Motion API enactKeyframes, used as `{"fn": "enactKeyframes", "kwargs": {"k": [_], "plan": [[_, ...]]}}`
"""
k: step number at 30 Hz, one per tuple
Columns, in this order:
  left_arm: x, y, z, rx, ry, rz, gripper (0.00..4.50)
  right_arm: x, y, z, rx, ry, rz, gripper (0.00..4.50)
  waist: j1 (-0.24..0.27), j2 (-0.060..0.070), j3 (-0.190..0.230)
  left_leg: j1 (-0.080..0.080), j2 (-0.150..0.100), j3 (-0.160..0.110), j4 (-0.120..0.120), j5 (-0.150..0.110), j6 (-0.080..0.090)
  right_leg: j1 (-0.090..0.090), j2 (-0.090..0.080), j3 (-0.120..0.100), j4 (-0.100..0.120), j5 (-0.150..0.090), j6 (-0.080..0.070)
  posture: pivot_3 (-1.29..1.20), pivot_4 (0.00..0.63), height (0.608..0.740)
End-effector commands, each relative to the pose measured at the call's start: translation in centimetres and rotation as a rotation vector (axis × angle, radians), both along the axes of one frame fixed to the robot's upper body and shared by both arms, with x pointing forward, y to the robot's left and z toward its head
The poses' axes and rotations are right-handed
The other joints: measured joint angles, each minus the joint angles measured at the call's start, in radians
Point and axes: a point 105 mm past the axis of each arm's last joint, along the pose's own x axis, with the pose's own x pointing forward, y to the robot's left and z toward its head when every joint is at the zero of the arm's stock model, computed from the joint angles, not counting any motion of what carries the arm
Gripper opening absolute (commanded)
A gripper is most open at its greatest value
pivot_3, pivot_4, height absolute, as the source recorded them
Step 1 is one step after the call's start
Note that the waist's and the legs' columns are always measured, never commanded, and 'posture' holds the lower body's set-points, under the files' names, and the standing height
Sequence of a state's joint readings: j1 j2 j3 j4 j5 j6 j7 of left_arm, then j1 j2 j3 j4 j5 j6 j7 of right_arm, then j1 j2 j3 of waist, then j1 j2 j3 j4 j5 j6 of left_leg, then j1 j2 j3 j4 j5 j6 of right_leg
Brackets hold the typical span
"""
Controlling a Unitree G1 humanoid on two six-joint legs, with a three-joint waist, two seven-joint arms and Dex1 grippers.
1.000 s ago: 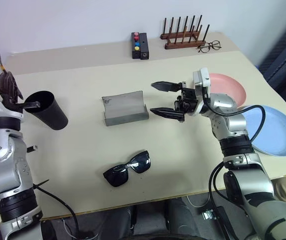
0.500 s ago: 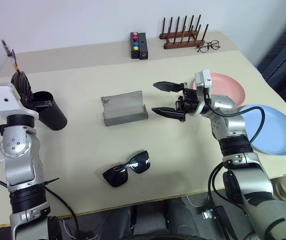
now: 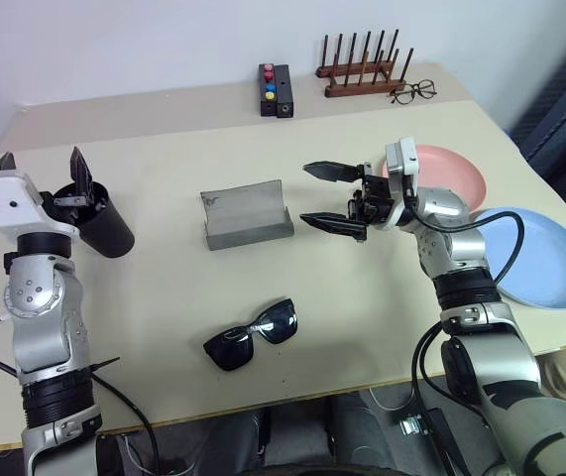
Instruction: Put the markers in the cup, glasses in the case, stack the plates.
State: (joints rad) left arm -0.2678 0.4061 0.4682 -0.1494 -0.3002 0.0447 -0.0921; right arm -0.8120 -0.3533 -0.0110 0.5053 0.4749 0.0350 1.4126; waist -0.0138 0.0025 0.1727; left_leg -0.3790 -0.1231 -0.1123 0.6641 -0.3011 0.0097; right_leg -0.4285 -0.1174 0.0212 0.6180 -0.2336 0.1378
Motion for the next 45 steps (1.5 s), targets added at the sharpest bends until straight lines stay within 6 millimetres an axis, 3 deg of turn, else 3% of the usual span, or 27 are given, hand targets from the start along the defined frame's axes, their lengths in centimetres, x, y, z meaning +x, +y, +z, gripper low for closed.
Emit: {"fn": "enactKeyframes", "kwargs": {"k": [1, 4, 7, 12, 17, 24, 31, 37, 45], "plan": [[-2.4, 2.3, 3.4, -0.031, -0.068, -0.011, 4.46, -0.2, 0.1, 1.1, 0.005, -0.050, 0.009, 4.50, -0.005, 0.000, 0.000, 0.000, 0.000, 0.000, 0.000, 0.000, 0.000, -0.001, 0.000, 0.000, 0.001, 0.000, 0.000, 0.00, 0.150, 0.740], [-3.9, 4.8, 4.2, -0.077, -0.036, -0.036, 4.46, -0.3, 0.2, 0.9, 0.001, -0.046, 0.014, 4.50, -0.008, 0.000, 0.000, -0.001, 0.000, 0.000, 0.000, 0.000, 0.000, -0.003, 0.000, 0.000, 0.002, 0.000, 0.000, 0.00, 0.150, 0.740], [-4.4, 7.3, 3.2, -0.108, 0.144, -0.037, 4.46, -0.4, 0.3, 0.7, -0.007, -0.039, 0.025, 4.50, -0.007, 0.000, 0.000, -0.001, 0.000, 0.000, 0.000, 0.000, 0.000, -0.004, 0.000, 0.000, 0.003, 0.000, 0.000, 0.00, 0.150, 0.740], [-6.4, 5.7, 1.1, 0.197, 0.547, -0.322, 4.46, -0.7, 0.6, -0.1, -0.030, -0.021, 0.057, 4.50, -0.003, -0.002, 0.000, -0.001, -0.001, 0.001, -0.001, 0.000, 0.000, -0.004, 0.001, 0.001, 0.003, 0.000, 0.000, 0.00, 0.150, 0.740], [-8.1, 6.4, -1.6, 0.525, 0.907, -0.411, 4.46, -0.7, 0.9, -0.2, -0.032, -0.020, 0.064, 4.50, -0.004, -0.001, 0.001, 0.000, 0.000, 0.001, -0.002, 0.000, 0.000, -0.004, 0.001, 0.001, 0.003, 0.000, -0.001, 0.00, 0.150, 0.740], [-8.9, 8.2, -3.7, 0.844, 1.160, -0.450, 4.46, -0.8, 0.8, -0.2, -0.035, -0.017, 0.060, 4.50, -0.005, 0.000, 0.001, 0.000, 0.000, 0.001, -0.005, 0.000, 0.000, -0.004, 0.000, 0.001, 0.001, 0.000, -0.001, 0.00, 0.150, 0.740], [-8.6, 11.7, -4.3, 1.015, 1.356, -0.280, 4.46, -0.8, 0.2, -0.4, -0.043, -0.010, 0.034, 4.50, -0.006, -0.001, 0.002, 0.000, 0.000, 0.002, -0.008, 0.000, 0.000, -0.007, 0.000, 0.001, 0.001, 0.000, -0.001, 0.00, 0.150, 0.740], [-8.4, 10.0, -5.5, 1.102, 1.413, -0.373, 4.46, -1.0, 0.2, -0.5, -0.049, -0.004, 0.035, 4.50, -0.007, -0.001, 0.001, -0.001, 0.000, 0.003, -0.011, 0.000, -0.001, -0.009, 0.000, 0.001, 0.001, 0.000, -0.001, 0.00, 0.150, 0.740], [-8.6, 7.5, -8.1, 1.015, 1.537, -0.502, 4.46, -1.0, 0.7, -0.1, -0.044, -0.008, 0.039, 4.50, -0.007, -0.001, 0.001, -0.001, 0.000, 0.004, -0.011, 0.000, -0.001, -0.010, 0.000, 0.001, 0.002, 0.000, -0.001, 0.00, 0.150, 0.740]]}}
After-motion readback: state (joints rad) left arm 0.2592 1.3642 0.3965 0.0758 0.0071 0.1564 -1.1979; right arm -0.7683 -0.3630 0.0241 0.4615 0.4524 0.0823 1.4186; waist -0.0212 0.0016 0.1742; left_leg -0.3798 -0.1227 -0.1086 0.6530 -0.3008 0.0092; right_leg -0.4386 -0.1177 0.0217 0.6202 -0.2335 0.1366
